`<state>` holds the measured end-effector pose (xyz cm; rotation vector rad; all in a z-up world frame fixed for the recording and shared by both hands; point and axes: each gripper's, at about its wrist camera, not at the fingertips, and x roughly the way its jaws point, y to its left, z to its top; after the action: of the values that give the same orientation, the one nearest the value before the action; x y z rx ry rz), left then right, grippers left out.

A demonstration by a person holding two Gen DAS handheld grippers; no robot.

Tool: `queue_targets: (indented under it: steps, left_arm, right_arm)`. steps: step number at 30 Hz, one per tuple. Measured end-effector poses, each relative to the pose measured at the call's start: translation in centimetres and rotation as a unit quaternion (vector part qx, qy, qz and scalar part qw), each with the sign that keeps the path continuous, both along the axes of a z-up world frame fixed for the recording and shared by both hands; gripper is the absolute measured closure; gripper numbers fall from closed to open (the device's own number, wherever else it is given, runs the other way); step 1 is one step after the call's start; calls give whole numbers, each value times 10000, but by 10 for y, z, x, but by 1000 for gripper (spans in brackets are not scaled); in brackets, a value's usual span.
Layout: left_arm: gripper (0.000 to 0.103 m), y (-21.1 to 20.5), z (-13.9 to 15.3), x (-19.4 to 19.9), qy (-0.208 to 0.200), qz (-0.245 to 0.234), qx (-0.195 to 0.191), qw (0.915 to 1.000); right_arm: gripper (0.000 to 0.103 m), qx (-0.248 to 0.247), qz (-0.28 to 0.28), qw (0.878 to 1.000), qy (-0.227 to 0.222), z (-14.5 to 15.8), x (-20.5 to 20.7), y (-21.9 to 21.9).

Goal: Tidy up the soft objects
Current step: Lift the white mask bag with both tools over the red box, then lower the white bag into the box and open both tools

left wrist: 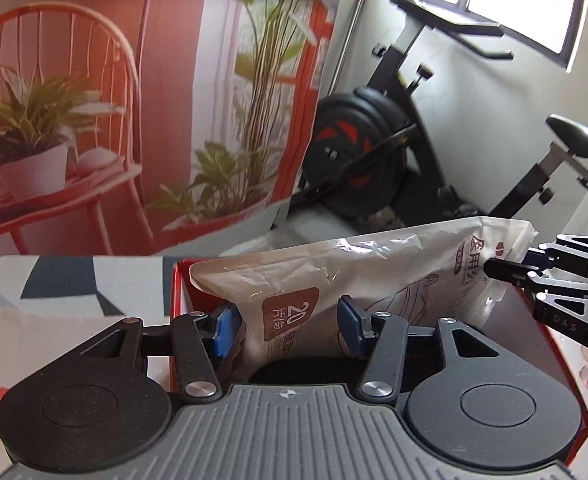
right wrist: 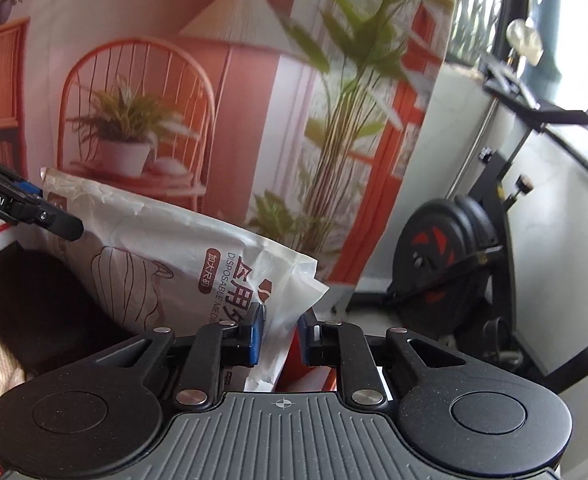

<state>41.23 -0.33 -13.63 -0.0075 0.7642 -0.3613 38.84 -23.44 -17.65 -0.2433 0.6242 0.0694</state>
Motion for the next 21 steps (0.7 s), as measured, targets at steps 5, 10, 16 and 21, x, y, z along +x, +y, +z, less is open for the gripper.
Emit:
queue_targets:
  steps: [5,10,16,21]
  left_arm:
    - [47,16,7,-1,61,4,-270,9996]
    - [48,27,22,-11,-135,176,-387,9990]
    - [85,21,32,-13,-319,388,-297,9983]
    - [86,-1,14,-3,-12,240,-105,9997]
  right_arm:
    - [88,76,-132,9988,466,-9,8,2]
    - [88,150,-285,9974,638,-12,15,3]
    - [89,69,-350,9971,669,-13,19,12]
    - [88,53,-412,9969,663,-12,17,12]
